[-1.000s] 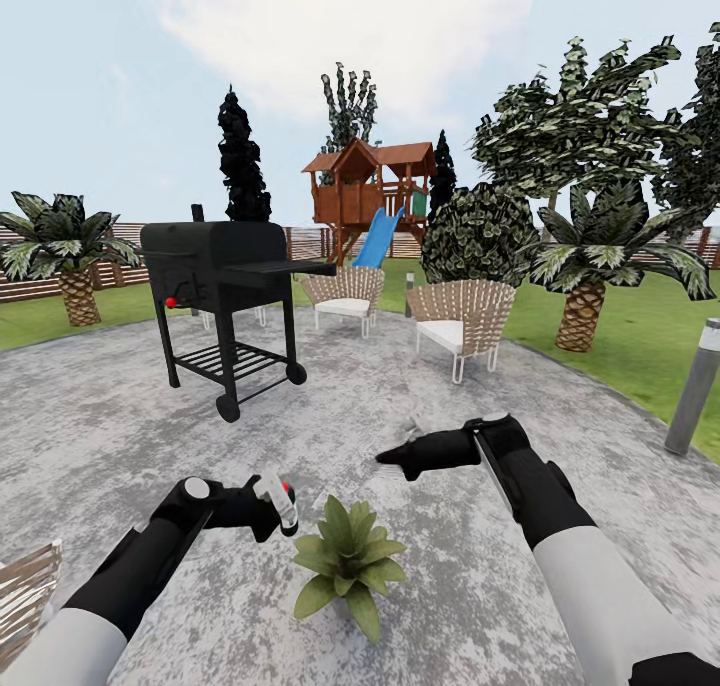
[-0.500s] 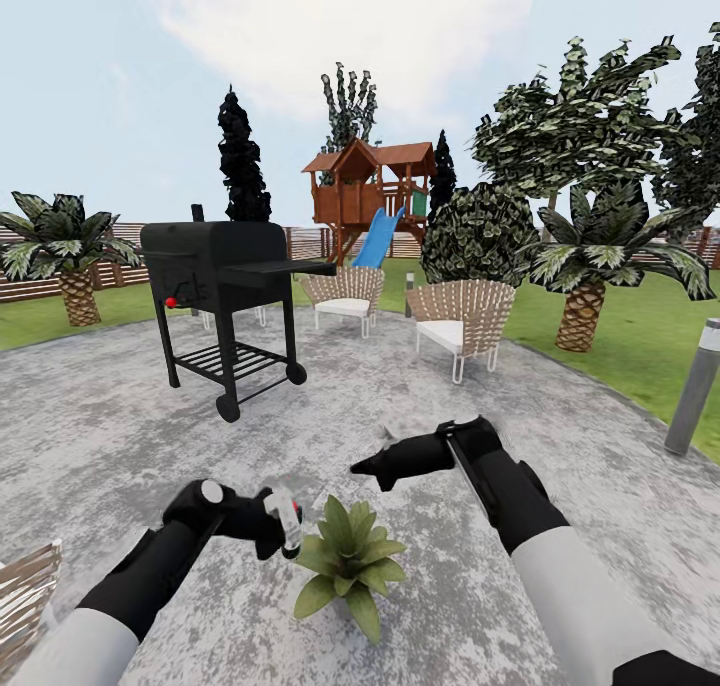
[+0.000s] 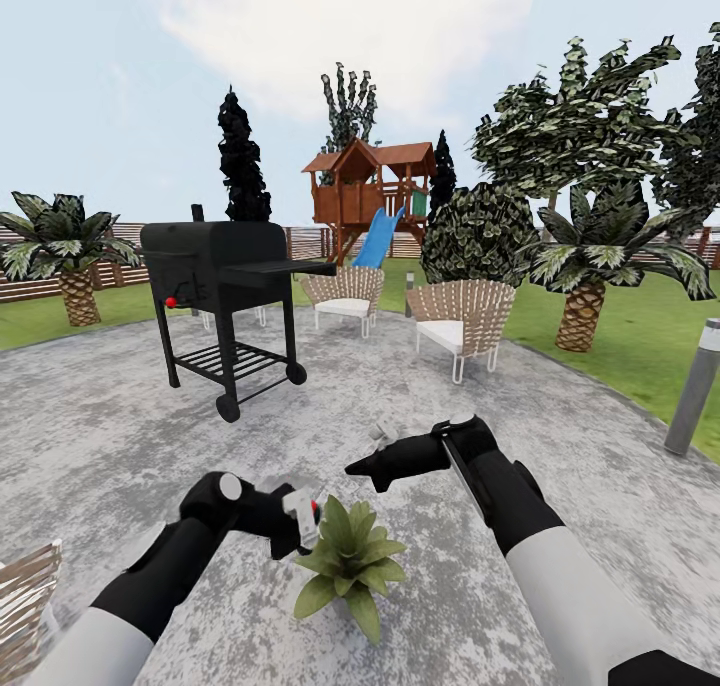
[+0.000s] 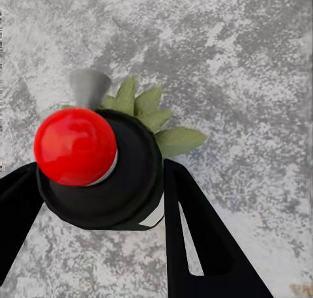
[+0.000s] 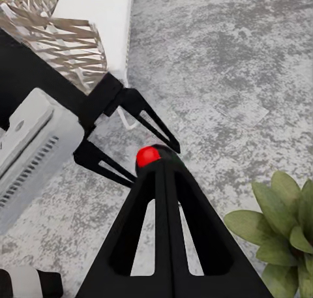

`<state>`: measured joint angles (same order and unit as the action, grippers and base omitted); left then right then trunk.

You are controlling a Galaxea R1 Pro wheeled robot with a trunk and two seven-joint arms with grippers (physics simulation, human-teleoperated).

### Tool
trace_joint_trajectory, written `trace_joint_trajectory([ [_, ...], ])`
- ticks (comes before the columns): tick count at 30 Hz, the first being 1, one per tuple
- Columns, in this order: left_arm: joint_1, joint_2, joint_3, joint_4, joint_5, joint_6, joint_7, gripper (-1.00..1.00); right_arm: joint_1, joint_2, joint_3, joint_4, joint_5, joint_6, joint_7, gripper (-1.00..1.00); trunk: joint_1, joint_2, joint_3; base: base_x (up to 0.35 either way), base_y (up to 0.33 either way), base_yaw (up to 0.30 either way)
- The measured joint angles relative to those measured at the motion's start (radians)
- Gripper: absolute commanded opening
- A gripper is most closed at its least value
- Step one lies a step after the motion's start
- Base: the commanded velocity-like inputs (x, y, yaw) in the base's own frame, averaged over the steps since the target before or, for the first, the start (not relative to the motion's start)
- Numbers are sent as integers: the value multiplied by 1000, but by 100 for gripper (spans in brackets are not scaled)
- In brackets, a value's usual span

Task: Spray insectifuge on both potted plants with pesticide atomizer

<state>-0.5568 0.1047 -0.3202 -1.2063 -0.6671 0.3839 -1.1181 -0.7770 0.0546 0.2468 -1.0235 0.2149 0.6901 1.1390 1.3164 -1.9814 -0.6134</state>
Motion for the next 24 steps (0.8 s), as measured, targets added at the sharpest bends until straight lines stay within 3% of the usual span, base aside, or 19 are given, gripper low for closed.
trace_joint_trajectory([
  [10, -1, -28, -7, -60, 0, 2, -4, -100, 0, -2, 1, 0, 0, 0, 3, -100, 0, 0, 0, 0, 0, 0],
  [16, 0, -44, -51, -61, -1, 3, -4, -100, 0, -2, 2, 0, 0, 0, 3, -100, 0, 0, 0, 0, 0, 0],
  [24, 0, -56, -61, -72, -1, 3, -4, -100, 0, -2, 2, 0, 0, 0, 3, -100, 0, 0, 0, 0, 0, 0],
])
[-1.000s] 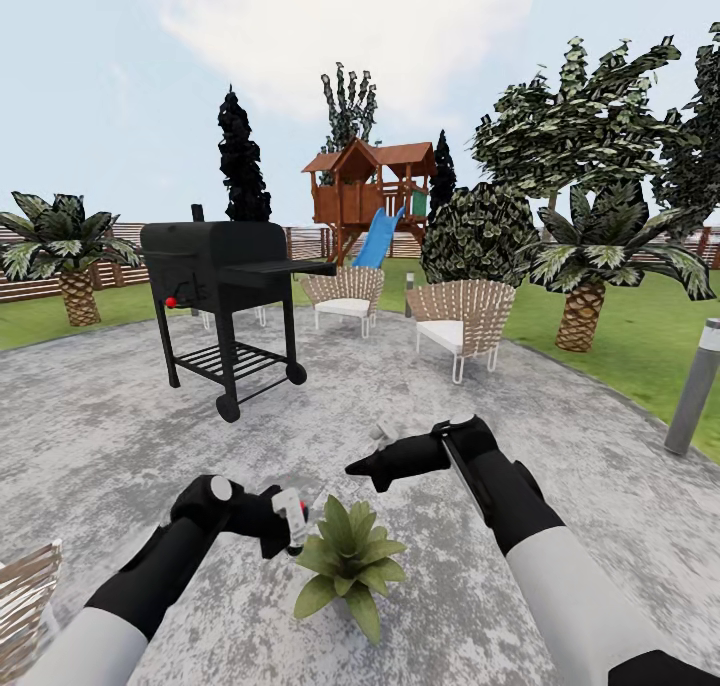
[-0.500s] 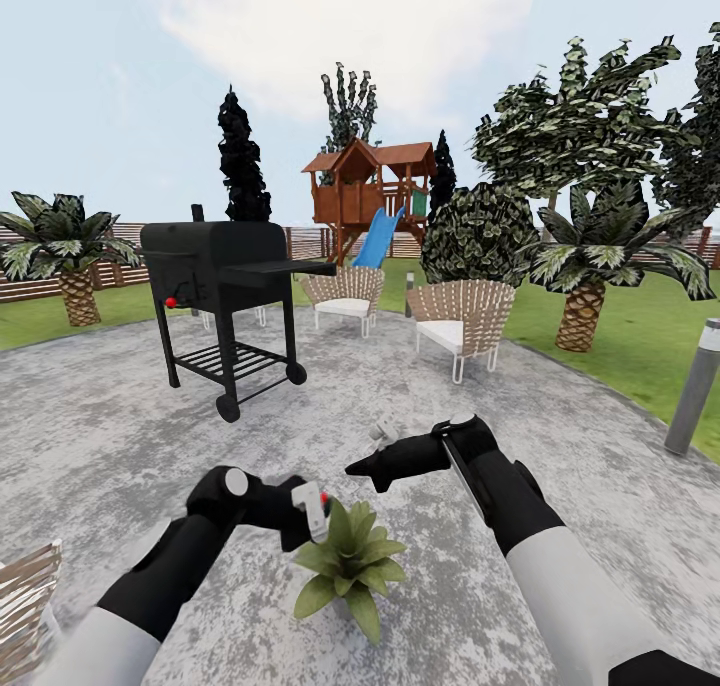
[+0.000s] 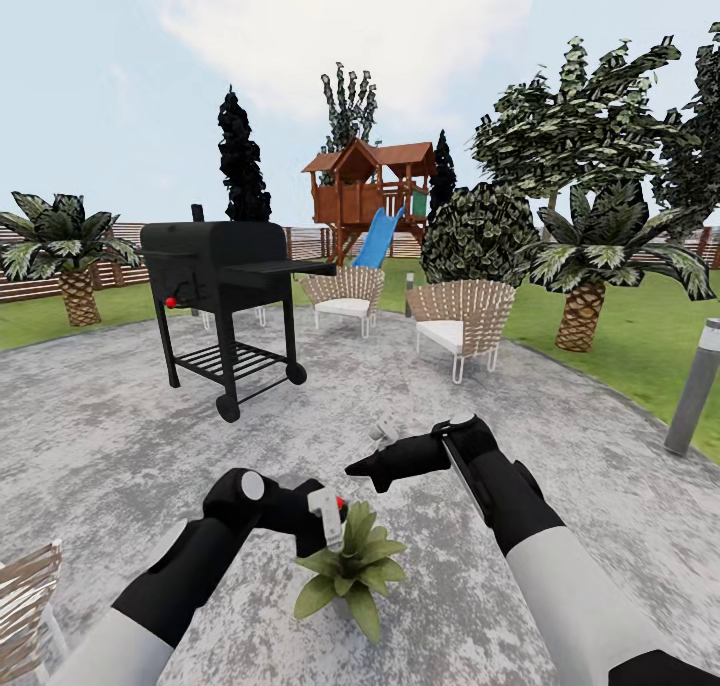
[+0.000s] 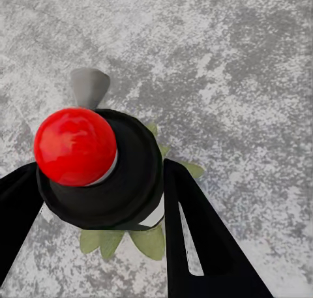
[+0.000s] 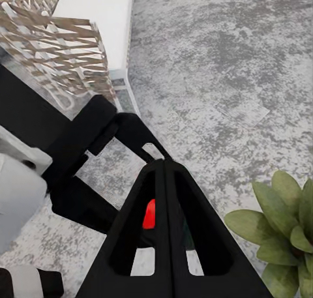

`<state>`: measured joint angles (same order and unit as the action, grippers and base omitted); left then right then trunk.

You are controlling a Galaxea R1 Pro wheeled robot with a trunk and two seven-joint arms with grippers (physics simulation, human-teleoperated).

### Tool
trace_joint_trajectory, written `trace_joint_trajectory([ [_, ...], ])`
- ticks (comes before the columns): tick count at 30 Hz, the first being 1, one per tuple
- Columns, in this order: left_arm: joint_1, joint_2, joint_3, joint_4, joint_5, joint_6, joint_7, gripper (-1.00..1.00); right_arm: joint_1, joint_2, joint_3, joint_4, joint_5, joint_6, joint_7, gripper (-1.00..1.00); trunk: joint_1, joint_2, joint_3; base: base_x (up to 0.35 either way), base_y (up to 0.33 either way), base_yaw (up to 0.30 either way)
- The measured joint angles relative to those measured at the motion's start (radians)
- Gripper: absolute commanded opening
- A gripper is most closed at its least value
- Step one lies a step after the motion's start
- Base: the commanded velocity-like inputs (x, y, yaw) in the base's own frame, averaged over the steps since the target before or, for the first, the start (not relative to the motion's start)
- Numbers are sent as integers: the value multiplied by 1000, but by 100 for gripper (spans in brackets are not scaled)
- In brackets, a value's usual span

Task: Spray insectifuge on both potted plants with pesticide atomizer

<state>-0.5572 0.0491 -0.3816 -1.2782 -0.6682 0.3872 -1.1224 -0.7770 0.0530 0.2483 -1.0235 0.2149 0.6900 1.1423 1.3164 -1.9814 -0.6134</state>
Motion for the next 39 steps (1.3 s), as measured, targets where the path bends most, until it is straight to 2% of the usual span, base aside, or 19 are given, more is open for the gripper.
trace_joint_trajectory([
  [14, 0, -1, 1, -26, -5, 0, 0, -100, 0, -1, 0, 0, 0, 0, 1, -100, 0, 0, 0, 0, 0, 0],
  [17, 0, -1, 1, -26, -48, 1, 0, -100, 0, -1, 0, 0, 0, 0, 1, -100, 0, 0, 0, 0, 0, 0],
  [20, 0, -2, 1, -26, -74, 3, 0, -100, 0, -1, 0, 0, 0, 0, 1, -100, 0, 0, 0, 0, 0, 0],
  [29, -1, -2, 3, -26, -79, 3, 0, -100, 0, -1, 0, 0, 0, 0, 2, -100, 0, 0, 0, 0, 0, 0],
  [34, -2, -2, 3, -26, -80, 3, -41, -100, 0, -1, 0, 0, 0, 0, 2, -100, 0, 0, 0, 0, 0, 0],
  [39, -2, -1, 3, -27, -80, 3, -51, -100, 0, -1, 0, 0, 0, 0, 2, -100, 0, 0, 0, 0, 0, 0],
])
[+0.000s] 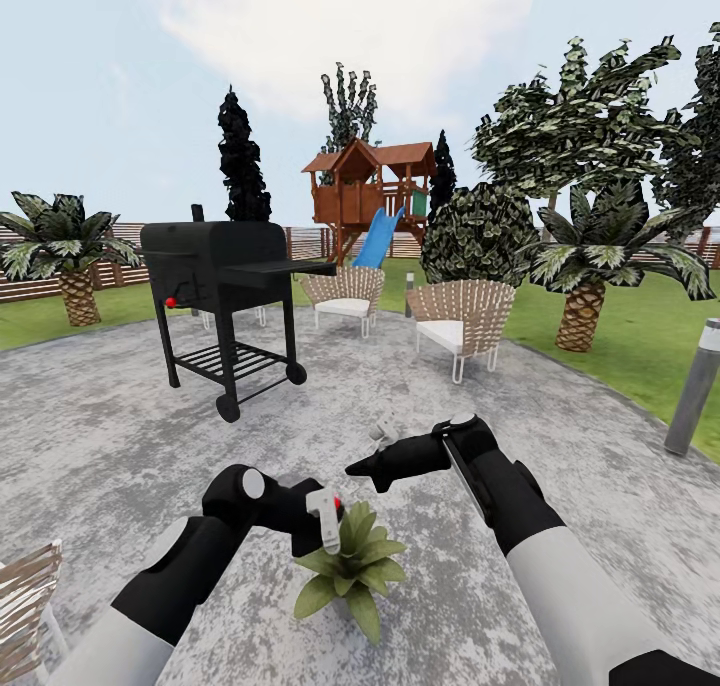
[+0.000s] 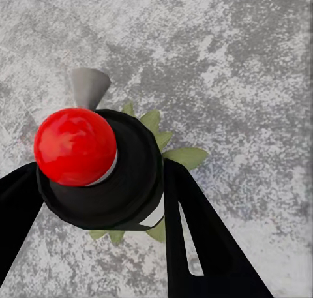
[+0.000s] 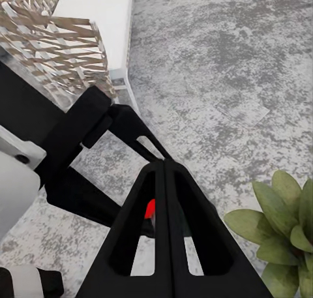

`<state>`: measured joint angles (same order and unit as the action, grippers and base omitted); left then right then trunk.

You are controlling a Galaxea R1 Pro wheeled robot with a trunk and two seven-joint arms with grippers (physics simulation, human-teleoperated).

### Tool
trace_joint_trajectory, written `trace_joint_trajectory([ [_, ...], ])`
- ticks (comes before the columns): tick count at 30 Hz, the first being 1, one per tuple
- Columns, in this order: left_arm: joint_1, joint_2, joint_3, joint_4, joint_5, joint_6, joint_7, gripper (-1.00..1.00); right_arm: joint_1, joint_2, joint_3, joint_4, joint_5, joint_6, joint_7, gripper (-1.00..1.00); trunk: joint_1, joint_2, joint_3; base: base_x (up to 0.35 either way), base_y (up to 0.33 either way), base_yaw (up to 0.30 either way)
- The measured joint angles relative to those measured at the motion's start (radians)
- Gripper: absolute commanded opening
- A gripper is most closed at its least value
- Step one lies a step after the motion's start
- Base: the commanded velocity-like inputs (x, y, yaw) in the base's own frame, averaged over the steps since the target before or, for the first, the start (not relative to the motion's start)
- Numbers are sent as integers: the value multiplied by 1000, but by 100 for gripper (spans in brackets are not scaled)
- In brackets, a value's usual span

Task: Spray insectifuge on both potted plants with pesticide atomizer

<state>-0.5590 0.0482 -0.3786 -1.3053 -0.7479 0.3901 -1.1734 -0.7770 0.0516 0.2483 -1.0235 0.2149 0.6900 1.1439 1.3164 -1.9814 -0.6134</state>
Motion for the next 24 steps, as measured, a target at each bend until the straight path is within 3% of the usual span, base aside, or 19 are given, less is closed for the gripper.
trace_joint_trajectory([
  [24, -25, 0, 2, 1, 0, 0, -2, -100, 0, 0, 0, 0, 0, 0, 0, -100, 0, 0, 0, 0, 0, 0],
])
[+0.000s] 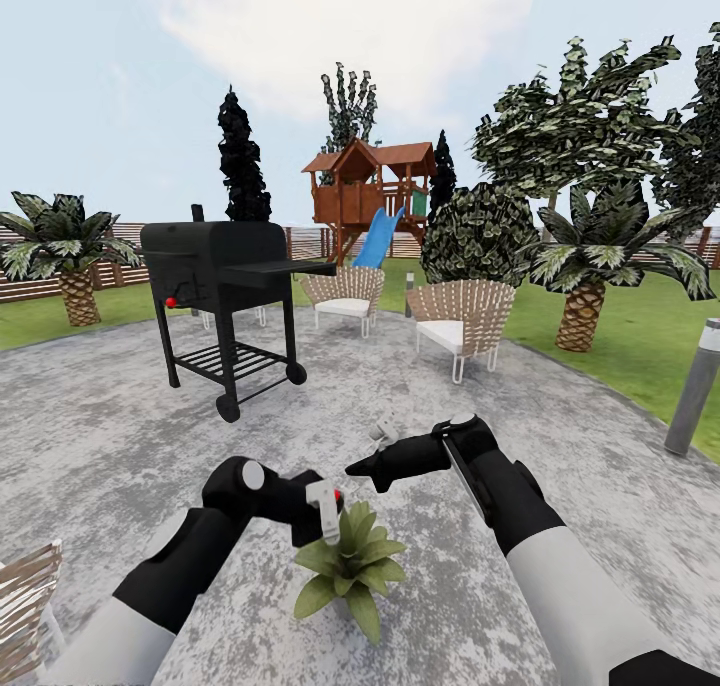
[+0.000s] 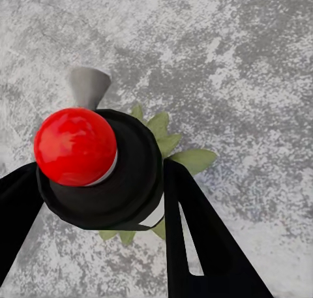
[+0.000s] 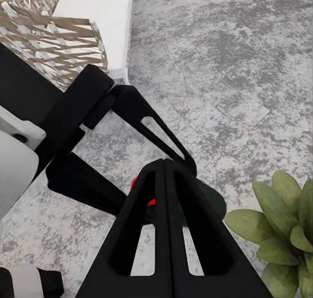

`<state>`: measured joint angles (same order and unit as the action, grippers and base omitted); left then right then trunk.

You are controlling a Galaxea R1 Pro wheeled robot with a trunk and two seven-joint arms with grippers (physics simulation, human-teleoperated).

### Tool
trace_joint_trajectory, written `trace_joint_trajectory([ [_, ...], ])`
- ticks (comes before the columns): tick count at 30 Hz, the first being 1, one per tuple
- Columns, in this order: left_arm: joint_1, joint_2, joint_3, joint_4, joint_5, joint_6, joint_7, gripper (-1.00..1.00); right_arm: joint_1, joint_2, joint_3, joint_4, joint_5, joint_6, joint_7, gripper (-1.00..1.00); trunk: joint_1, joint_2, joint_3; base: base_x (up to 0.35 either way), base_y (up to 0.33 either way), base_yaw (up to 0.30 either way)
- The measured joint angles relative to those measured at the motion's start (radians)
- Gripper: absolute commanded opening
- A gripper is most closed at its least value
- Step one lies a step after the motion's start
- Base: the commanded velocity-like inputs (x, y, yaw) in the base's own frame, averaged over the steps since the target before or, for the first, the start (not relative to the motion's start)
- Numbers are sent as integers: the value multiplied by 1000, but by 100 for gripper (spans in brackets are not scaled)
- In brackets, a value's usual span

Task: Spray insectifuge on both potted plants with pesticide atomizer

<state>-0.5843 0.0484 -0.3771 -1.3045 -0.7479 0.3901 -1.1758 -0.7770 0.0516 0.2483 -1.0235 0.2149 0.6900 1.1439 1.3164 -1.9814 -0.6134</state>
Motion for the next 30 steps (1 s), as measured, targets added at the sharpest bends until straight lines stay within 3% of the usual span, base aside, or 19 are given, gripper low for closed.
trace_joint_trajectory([
  [30, -40, 0, 0, -1, 0, 10, -5, -100, 0, 0, 0, 0, 0, 0, 0, -100, 0, 0, 0, 0, 0, 0],
])
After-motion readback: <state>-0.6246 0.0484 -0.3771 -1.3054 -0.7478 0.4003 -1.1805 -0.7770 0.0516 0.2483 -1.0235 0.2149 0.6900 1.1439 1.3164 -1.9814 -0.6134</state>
